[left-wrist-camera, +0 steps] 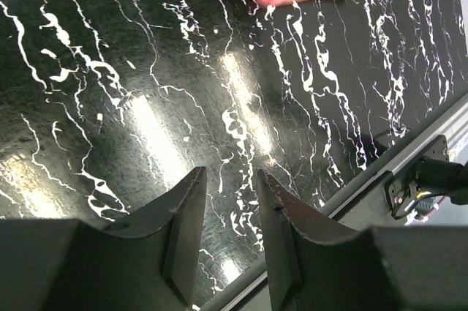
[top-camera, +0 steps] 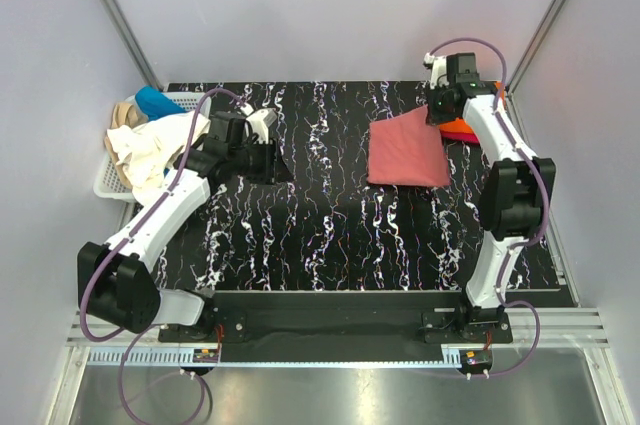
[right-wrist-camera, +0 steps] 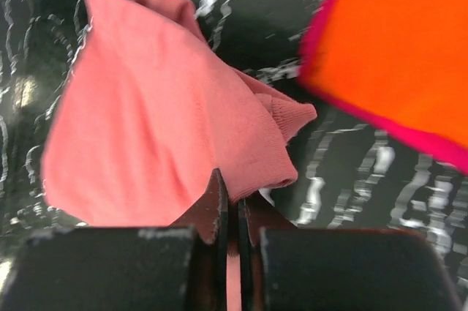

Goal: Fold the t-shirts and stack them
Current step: Neatly place the folded tshirt to the corner

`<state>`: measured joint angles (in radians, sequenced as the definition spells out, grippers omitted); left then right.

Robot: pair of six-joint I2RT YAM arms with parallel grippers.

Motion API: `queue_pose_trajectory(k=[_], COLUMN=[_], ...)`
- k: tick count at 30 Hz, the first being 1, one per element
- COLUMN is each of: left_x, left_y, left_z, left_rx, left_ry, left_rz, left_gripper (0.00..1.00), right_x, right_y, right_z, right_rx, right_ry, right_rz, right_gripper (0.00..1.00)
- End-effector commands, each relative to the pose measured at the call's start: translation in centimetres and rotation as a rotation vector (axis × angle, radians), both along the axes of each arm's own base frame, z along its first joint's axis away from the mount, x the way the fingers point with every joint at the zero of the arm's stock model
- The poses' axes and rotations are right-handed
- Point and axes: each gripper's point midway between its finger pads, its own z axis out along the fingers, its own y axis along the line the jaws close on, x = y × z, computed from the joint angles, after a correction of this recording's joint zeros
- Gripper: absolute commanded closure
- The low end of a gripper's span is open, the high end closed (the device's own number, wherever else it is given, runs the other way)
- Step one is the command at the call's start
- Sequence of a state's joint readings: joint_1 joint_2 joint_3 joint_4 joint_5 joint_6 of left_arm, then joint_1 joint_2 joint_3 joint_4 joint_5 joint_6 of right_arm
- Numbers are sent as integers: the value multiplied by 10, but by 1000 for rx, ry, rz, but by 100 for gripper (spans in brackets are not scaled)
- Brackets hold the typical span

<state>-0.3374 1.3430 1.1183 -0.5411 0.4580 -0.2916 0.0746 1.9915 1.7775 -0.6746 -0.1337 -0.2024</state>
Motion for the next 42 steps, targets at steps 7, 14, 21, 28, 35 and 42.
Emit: queue_pose_trajectory(k=[7, 14, 21, 28, 35, 42], left_x=[0, 4, 5, 7, 9, 9], left_y=[-12, -10, -10, -8, -4, -3], left_z=[-5, -18, -26, -33, -34, -33], left_rx=[-32, 0, 16, 36, 52, 51], left_ry=[17, 48, 78, 94, 93, 93], left_rz=[-52, -50, -50, -47, -33, -31], left_gripper=[60, 59, 59, 60, 60, 60], right_x=[33, 40, 67, 88, 95, 74], right_y=[-62, -105, -117, -137, -124, -106], right_z=[100, 119, 116, 125, 144, 164], right_rx=[-173, -132, -98, 1, 115, 190], right_ry=[-286, -322, -362, -407, -452, -461], right_rz=[-103, -142, -66, -85, -41, -1], right_gripper=[100, 100, 100, 100, 100, 100])
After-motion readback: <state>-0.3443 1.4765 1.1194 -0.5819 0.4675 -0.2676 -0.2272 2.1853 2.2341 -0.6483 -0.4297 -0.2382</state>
